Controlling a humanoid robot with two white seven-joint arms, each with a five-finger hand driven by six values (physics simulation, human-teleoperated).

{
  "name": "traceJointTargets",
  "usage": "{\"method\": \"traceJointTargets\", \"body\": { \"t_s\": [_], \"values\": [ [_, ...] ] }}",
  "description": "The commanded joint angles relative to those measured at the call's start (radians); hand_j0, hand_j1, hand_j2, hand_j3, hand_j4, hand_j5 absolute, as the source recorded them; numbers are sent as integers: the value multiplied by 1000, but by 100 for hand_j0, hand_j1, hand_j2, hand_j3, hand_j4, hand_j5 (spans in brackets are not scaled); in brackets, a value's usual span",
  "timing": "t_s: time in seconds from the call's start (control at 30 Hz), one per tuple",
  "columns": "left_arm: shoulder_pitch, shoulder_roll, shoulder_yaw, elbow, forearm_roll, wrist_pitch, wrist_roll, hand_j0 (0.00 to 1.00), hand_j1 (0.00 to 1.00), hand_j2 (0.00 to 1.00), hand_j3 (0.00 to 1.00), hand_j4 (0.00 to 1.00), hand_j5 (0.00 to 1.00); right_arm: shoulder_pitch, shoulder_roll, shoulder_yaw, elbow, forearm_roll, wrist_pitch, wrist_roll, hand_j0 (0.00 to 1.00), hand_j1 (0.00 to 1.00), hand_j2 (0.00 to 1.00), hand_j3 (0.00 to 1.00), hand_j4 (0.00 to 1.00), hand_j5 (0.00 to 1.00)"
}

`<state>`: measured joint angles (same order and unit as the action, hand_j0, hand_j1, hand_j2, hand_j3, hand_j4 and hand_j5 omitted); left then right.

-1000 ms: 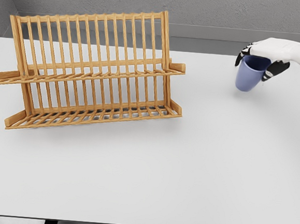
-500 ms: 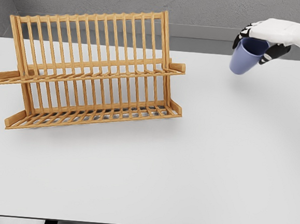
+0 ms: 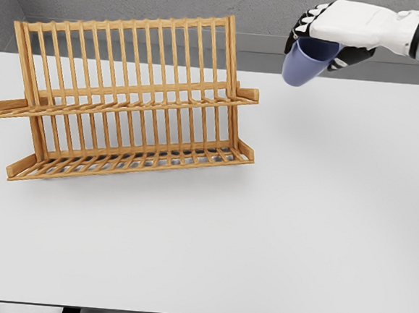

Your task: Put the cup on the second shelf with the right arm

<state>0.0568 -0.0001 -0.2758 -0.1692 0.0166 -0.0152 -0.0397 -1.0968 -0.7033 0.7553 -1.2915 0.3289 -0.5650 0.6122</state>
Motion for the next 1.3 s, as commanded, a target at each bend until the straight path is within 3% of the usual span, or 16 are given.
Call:
{"method": "traceJointTargets", "body": {
  "t_s": [0.0, 0.2, 0.43, 0.7, 1.0, 1.07, 1.1, 1.2, 1.27],
  "values": [
    [0, 0, 0, 0, 0, 0, 0, 100, 100, 100, 100, 100, 100, 2, 2, -4, -45, -5, 4, -1, 65, 65, 65, 65, 65, 65],
    [0, 0, 0, 0, 0, 0, 0, 100, 100, 100, 100, 100, 100, 0, 7, -4, -169, -7, 5, -1, 65, 65, 65, 65, 65, 65],
    [0, 0, 0, -1, 0, 0, 0, 100, 100, 100, 100, 100, 100, -6, 22, -4, -262, -7, 8, -1, 65, 65, 65, 65, 65, 65],
    [0, 0, 0, 0, -1, 0, 0, 100, 100, 100, 100, 100, 100, -14, 61, 4, -318, -5, 8, -1, 65, 65, 65, 65, 65, 65],
    [0, 0, 0, 0, 0, 0, 0, 100, 100, 100, 100, 100, 100, -8, 70, 68, -310, 9, 8, -1, 66, 66, 66, 66, 66, 66],
    [0, 0, 0, -1, -1, 0, 0, 100, 100, 100, 100, 100, 100, -6, 68, 76, -307, 10, 8, -1, 70, 70, 70, 70, 70, 70],
    [0, 0, 0, -1, 0, 0, 0, 100, 100, 100, 100, 100, 100, -6, 67, 78, -308, 10, 8, -1, 100, 100, 100, 100, 100, 100],
    [0, 0, 0, 0, 0, 0, 0, 100, 100, 100, 100, 100, 100, -14, 58, 64, -310, 9, 8, -1, 100, 100, 100, 100, 100, 100],
    [0, 0, 0, 0, 0, 0, 0, 100, 100, 100, 100, 100, 100, 0, 44, -89, -310, 5, 7, -1, 100, 100, 100, 100, 100, 100]
  ]
}}
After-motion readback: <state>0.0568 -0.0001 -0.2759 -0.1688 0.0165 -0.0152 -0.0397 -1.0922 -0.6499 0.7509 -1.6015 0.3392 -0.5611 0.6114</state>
